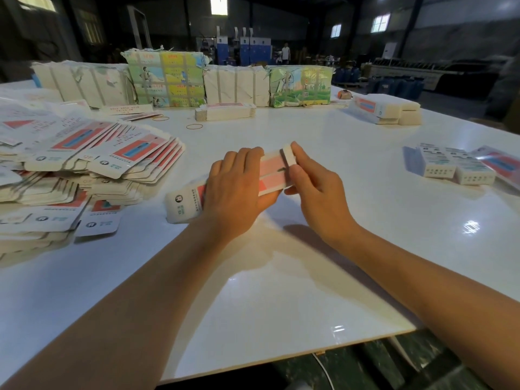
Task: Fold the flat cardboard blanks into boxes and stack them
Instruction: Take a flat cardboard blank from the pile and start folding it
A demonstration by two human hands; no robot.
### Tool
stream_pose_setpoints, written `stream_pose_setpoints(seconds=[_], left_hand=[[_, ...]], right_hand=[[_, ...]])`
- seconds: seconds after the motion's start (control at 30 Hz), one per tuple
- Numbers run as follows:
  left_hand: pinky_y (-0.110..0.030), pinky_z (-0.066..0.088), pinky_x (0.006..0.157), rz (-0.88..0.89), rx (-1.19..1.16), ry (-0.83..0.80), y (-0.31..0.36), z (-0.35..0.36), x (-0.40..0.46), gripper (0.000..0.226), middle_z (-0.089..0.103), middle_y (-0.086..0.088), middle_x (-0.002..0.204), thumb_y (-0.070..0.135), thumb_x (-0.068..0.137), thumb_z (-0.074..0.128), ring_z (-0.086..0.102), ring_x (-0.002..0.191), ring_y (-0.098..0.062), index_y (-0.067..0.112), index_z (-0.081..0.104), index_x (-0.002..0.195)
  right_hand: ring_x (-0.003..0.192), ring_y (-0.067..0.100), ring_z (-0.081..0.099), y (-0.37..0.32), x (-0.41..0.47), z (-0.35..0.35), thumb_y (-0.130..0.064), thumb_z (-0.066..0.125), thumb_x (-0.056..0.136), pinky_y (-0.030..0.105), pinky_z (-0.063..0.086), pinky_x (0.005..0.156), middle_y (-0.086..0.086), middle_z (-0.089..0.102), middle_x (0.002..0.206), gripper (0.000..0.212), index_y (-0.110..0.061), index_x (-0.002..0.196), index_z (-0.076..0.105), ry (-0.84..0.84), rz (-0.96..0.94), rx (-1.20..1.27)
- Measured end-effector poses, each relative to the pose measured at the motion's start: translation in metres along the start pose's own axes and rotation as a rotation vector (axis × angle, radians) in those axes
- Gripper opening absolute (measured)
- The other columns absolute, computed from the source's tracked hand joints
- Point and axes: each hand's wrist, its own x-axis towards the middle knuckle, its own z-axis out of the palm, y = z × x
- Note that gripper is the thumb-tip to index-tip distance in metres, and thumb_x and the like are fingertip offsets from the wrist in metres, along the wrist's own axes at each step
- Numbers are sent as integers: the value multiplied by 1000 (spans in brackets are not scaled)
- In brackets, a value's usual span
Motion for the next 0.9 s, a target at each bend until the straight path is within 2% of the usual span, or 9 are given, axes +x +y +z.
stream_pose_setpoints(seconds=[0.07, 0.17, 0.27, 0.43, 0.6, 0.7, 0.8, 0.83, 0.9], left_hand=[[-43, 47, 73, 36, -12, 85, -1, 0, 0, 62, 63, -17, 101, 46, 76, 72, 59, 85, -36, 0, 58, 115], [-41, 49, 72, 60, -29, 221, -3, -2, 0, 73, 64, -15, 101, 64, 79, 56, 60, 85, -35, 1, 60, 116], [-40, 48, 73, 94, -25, 299, -5, -2, 0, 76, 64, -16, 100, 67, 79, 55, 60, 85, -35, -1, 61, 113], [-41, 48, 73, 131, -14, 331, -5, 0, 1, 77, 64, -18, 100, 68, 77, 56, 61, 86, -36, -1, 60, 111], [-41, 48, 73, 143, 0, 308, -5, -3, 1, 78, 65, -19, 101, 68, 77, 53, 62, 85, -37, -1, 61, 111], [-40, 48, 72, 144, 24, 257, -5, -3, 0, 79, 65, -18, 100, 69, 77, 52, 62, 85, -36, -1, 63, 110], [-40, 48, 71, 143, 29, 217, -7, -3, -1, 79, 65, -17, 101, 69, 75, 50, 61, 84, -36, 0, 62, 112], [-40, 48, 72, 140, 29, 207, -7, -3, -1, 79, 65, -17, 101, 69, 74, 49, 61, 85, -36, 1, 62, 112], [-39, 48, 72, 137, 30, 194, -8, -4, 0, 80, 65, -16, 101, 70, 73, 48, 61, 85, -35, 1, 62, 112]], right_hand=[[99, 7, 60, -2, 0, -2, -11, 45, 100, 29, 52, 90, -16, 59, 111, 41, -12, 141, 41, 5, -10, 47], [112, 5, 55, -6, -4, -3, -8, 43, 99, 29, 48, 98, -11, 54, 127, 39, -6, 139, 42, 22, -138, 12], [105, 0, 52, -6, -7, -1, -10, 40, 97, 26, 49, 90, -24, 48, 118, 40, -6, 137, 41, 38, -249, -33], [98, -9, 54, -5, -6, -3, -9, 41, 94, 17, 47, 85, -32, 46, 115, 41, -18, 134, 34, 86, -272, -16], [96, 19, 59, -4, -6, -3, -7, 42, 93, 26, 51, 79, -36, 50, 107, 42, -17, 134, 37, 106, -266, -34], [99, 21, 58, -3, -6, -4, -6, 43, 93, 30, 51, 82, -27, 53, 111, 43, -5, 136, 44, 79, -268, -86], [94, 27, 63, -2, -4, -7, -5, 43, 95, 41, 53, 85, 1, 67, 110, 42, -5, 136, 45, 41, -221, -123], [95, 28, 65, -2, -3, -8, -3, 43, 96, 45, 53, 85, 5, 68, 109, 41, -6, 137, 45, 26, -197, -119], [98, 20, 66, -2, -2, -10, -1, 43, 97, 44, 54, 89, -1, 64, 112, 42, -7, 138, 43, -8, -153, -104]])
